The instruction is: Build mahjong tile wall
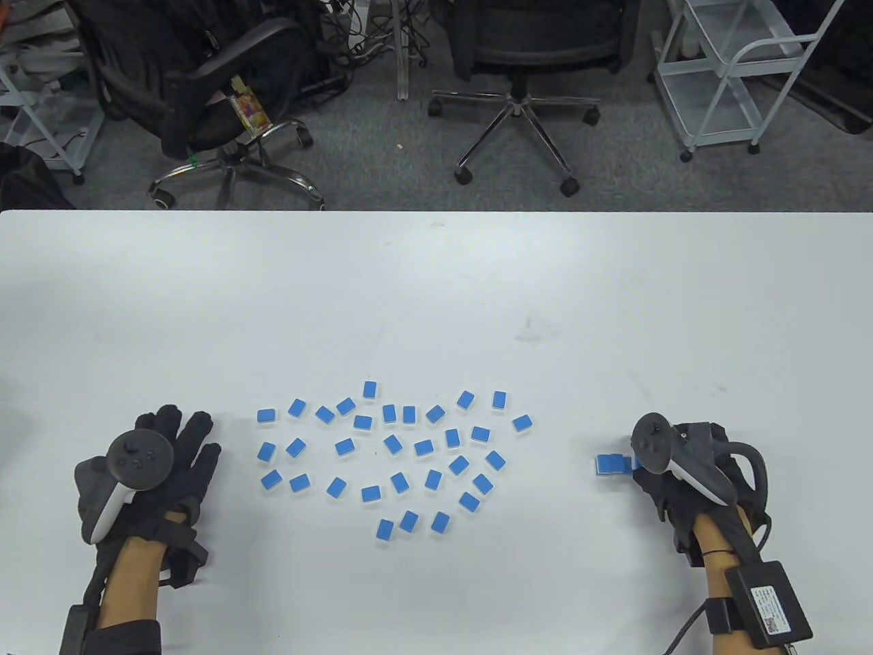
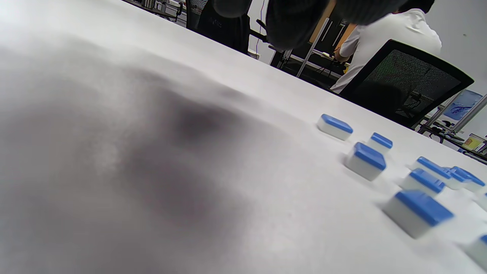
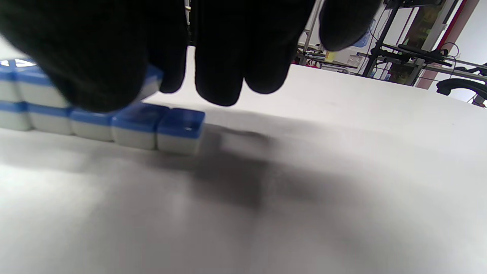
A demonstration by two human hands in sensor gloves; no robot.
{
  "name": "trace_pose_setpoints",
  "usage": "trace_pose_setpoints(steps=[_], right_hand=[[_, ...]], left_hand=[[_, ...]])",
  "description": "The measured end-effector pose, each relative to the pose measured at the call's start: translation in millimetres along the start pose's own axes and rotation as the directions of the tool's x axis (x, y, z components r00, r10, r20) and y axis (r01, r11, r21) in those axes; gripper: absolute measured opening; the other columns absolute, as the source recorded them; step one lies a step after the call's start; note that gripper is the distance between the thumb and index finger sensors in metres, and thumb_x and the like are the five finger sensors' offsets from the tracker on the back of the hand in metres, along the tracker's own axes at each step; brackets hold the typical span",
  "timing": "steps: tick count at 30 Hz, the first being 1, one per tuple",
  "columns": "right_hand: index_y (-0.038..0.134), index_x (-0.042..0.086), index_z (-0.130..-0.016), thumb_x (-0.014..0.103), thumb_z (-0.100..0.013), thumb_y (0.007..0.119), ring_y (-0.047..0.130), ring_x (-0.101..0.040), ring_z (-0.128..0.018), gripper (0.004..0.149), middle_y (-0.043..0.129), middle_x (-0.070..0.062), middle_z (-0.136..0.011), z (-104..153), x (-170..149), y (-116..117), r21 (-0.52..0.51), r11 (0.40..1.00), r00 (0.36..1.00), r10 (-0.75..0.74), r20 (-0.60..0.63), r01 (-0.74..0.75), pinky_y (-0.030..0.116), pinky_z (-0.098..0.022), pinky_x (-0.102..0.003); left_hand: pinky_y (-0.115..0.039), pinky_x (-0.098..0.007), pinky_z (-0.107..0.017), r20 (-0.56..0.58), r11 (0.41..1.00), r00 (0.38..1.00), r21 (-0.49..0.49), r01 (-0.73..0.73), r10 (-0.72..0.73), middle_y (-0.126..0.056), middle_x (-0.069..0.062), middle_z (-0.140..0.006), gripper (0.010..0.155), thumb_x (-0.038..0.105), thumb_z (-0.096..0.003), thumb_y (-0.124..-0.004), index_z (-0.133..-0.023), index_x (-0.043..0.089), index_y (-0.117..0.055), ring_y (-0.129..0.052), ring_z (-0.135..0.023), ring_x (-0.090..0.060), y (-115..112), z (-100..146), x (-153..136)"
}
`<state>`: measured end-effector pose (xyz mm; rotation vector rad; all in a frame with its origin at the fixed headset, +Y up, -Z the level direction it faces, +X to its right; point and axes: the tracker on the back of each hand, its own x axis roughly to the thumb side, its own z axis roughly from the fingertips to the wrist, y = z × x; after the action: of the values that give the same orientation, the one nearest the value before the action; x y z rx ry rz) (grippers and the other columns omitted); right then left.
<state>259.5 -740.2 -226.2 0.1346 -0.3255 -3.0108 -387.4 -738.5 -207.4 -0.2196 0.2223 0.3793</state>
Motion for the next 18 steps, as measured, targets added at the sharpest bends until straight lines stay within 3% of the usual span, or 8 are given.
trace_pose_setpoints(steps=[18], right_hand=[[0.076,0.038,-0.081,0.046,-0.029,0.087,0.077,-0.030,-0.093,0.054,0.085,0.001,-0.092,0.2,7.4,1.4,-0.018,1.000,1.000,0.018,0.025,-0.017,0.052,-0.075,-0.064]], left_hand=[[-0.013,-0.060,-0.082,-0.003,1.000,1.000,-0.007,0.011,-0.011,-0.021,0.009,-0.126,0.064,0.063,-0.0510,-0.053,-0.113,0.046,-0.047,-0.013,-0.118,-0.022,-1.0,-0.3,0.6]])
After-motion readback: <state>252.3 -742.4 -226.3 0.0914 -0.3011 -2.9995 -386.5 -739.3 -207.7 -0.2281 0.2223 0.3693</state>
